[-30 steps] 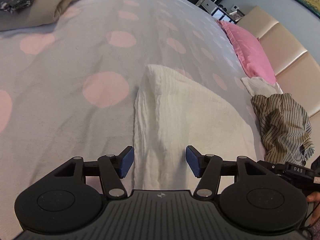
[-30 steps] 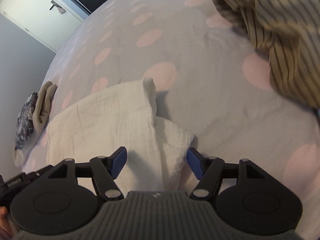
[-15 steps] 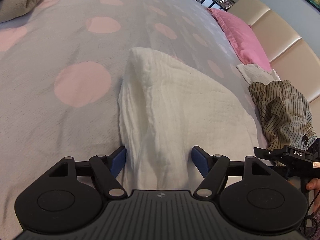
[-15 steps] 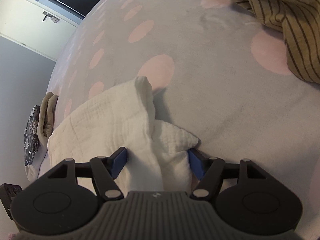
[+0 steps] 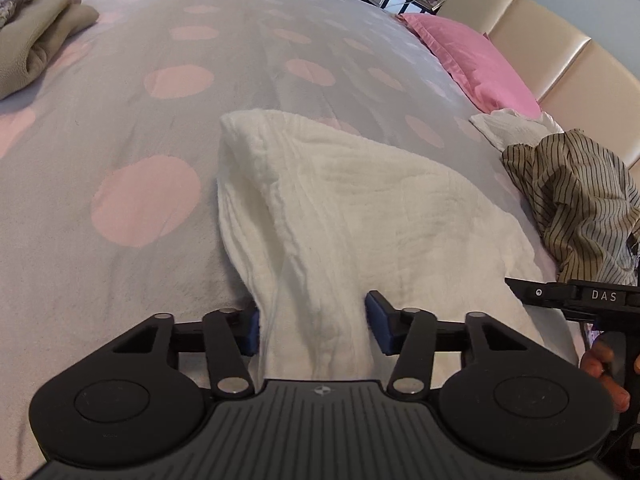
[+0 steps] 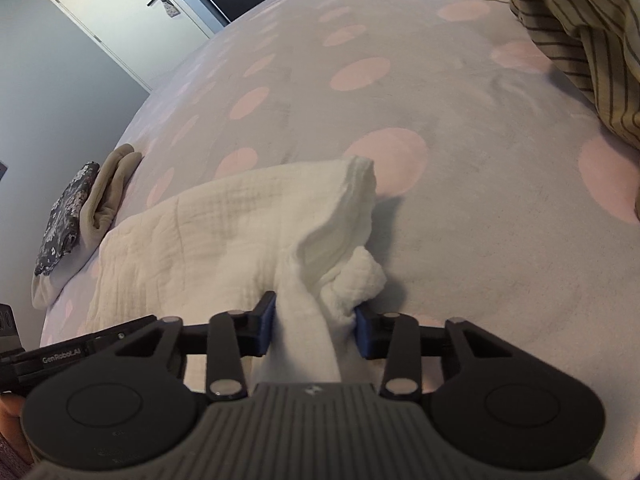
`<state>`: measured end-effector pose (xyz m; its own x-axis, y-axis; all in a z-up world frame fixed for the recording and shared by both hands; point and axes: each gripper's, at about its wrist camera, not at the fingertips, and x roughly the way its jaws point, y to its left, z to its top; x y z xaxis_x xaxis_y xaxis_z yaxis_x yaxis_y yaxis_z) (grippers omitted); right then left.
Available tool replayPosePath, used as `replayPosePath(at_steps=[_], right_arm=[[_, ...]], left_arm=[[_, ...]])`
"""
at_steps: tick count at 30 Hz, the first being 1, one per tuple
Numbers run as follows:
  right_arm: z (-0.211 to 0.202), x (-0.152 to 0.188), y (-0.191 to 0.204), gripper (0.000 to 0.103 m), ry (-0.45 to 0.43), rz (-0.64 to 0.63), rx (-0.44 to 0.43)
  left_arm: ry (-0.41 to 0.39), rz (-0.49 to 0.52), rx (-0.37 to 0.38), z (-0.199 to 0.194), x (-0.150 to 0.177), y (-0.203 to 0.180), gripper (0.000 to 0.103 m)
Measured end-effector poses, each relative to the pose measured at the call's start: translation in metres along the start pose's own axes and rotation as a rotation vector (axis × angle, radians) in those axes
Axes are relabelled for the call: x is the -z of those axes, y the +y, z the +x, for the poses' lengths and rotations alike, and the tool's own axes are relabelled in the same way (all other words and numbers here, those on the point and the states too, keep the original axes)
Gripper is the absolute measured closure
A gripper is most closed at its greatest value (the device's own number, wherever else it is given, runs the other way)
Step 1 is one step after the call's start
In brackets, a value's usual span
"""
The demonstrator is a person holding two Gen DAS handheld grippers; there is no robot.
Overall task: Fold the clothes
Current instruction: 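Grasp the folded white cloth's end with the right gripper while the left gripper grasps beside it, then carry the folded white cloth with both grippers toward the stacked clothes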
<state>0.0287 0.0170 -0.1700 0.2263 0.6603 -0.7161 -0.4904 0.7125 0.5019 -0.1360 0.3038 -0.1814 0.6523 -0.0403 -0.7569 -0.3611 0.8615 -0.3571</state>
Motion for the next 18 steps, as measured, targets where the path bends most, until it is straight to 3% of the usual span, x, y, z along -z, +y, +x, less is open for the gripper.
replayPosePath(at_steps=[1,4,18], right_arm=[[-0.001,0.001,0.0,0.065,-0.006,-0.008,0.001],[-0.005,0.002,0.006,0.069,-0.033,-0.044,0.013],[-0.037,-0.007,0.031,0.072,-0.147,-0.072,-0.045]], left_arm=[[-0.005,0.005,-0.001,-0.001,0.001,-0.002,0.071],[-0.021,0.03,-0.006,-0.006,0.002,-0.008,0.08],[-0.182,0.043,-0.017,-0.05,-0.016,-0.024,0.084]])
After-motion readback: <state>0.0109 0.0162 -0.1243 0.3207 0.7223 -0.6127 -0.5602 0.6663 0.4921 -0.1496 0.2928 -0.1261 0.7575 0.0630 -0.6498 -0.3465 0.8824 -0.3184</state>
